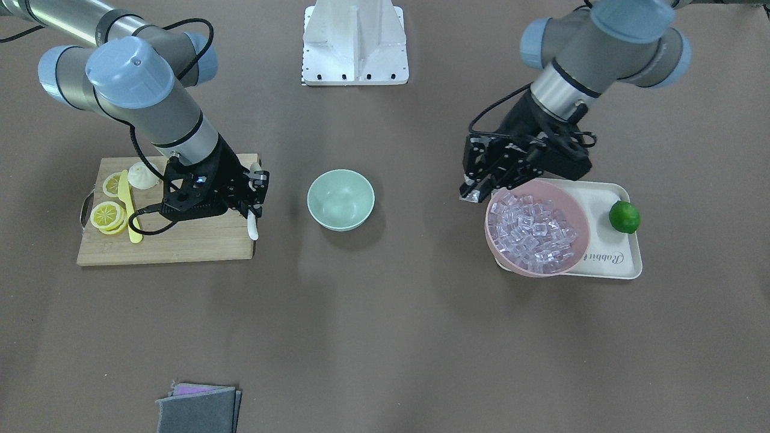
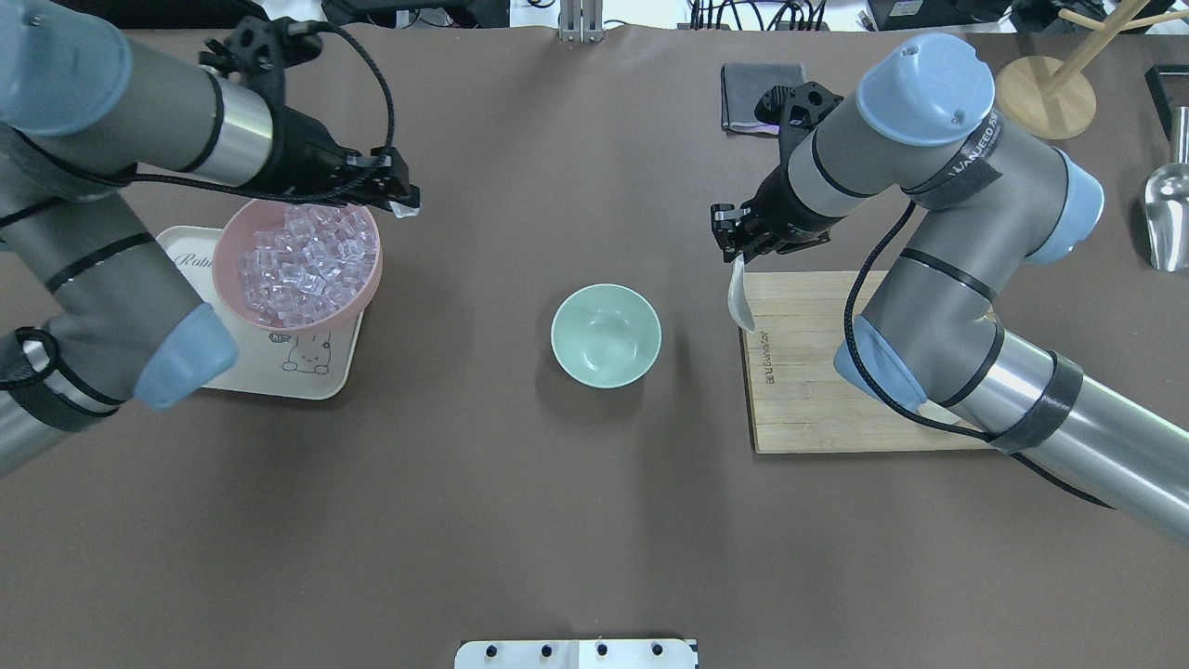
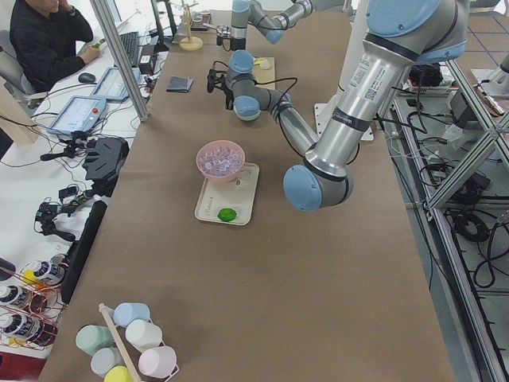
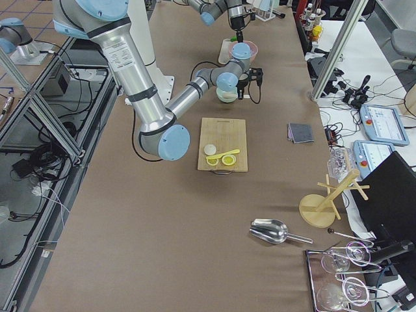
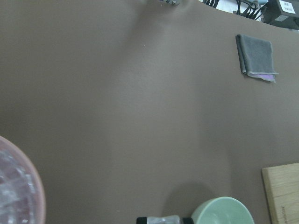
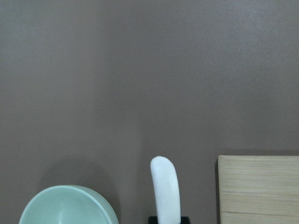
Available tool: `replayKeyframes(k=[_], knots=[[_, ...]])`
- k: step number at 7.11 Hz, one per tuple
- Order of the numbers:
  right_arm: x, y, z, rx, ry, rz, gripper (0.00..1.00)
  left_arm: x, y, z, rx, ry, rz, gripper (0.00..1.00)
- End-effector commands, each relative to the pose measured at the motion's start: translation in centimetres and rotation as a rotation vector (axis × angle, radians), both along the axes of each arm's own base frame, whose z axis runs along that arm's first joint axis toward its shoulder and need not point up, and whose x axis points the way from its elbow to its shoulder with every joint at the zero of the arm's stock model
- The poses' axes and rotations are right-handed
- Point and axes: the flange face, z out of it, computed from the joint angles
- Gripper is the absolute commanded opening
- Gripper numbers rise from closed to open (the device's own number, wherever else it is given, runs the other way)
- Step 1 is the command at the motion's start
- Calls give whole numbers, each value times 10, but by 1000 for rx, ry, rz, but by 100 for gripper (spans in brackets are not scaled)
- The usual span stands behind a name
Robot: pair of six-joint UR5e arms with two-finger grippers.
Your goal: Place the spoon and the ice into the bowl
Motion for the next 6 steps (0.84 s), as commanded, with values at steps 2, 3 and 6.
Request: replayKeyframes(k=[2, 3, 6], knots=[[-7, 3, -17, 2, -22, -3, 0, 126, 20, -34, -49, -13, -114, 0], [-13, 6, -21, -2, -26, -6, 0, 144, 35, -29, -45, -26, -123, 0], [-26, 13, -29, 4, -32, -20, 0, 161, 53, -21, -48, -43, -139, 98]])
